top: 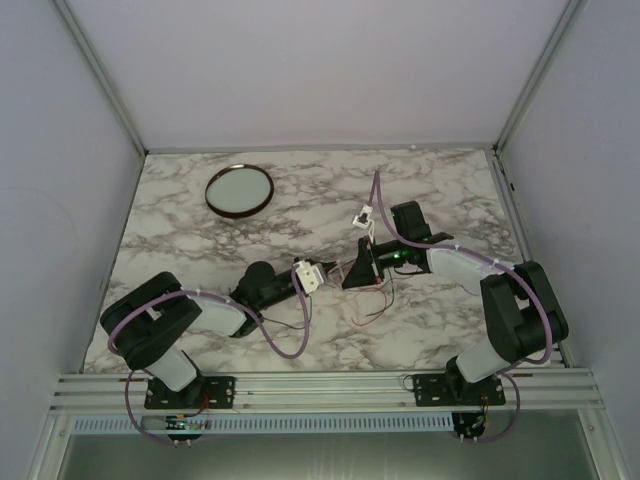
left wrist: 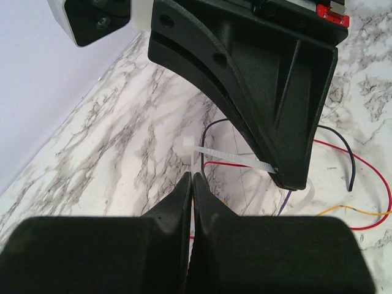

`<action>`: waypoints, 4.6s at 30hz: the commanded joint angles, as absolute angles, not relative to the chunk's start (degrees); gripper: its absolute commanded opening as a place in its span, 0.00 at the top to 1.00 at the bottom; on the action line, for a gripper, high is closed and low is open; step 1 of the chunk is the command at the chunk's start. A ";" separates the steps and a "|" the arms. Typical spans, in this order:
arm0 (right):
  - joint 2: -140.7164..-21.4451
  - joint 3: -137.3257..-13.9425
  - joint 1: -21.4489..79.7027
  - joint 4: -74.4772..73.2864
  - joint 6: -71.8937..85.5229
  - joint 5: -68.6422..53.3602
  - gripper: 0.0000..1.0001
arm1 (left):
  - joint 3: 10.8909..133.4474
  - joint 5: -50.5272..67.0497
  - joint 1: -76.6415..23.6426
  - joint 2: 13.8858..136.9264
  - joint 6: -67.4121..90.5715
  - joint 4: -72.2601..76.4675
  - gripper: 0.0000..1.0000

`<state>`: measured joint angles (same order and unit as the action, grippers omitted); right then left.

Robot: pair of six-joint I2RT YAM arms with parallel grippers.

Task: Zip-tie the wires
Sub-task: Tie the cable at the center of the board.

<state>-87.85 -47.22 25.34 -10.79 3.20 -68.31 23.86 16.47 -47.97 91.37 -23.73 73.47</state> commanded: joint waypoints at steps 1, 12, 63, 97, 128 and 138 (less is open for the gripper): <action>-87.10 -49.72 24.70 -10.01 1.95 -69.72 1.00 | 23.26 18.26 -48.41 91.80 -24.08 77.18 1.00; -87.18 -49.99 24.37 -10.01 2.02 -68.91 1.00 | 23.12 18.10 -48.52 91.94 -24.19 77.51 1.00; -91.28 -54.07 23.21 -10.46 17.39 -70.75 1.00 | 23.21 14.33 -51.23 91.32 -31.59 73.04 1.00; -94.50 -56.21 22.28 -11.44 20.48 -66.44 1.00 | 23.38 11.99 -53.00 90.08 -32.89 72.10 1.00; -95.38 -57.45 22.22 -12.05 20.10 -66.15 1.00 | 23.90 12.21 -54.28 91.32 -35.20 70.81 1.00; -93.92 -56.33 22.16 -12.40 18.81 -64.76 1.00 | 23.87 10.11 -54.49 90.88 -32.55 71.70 1.00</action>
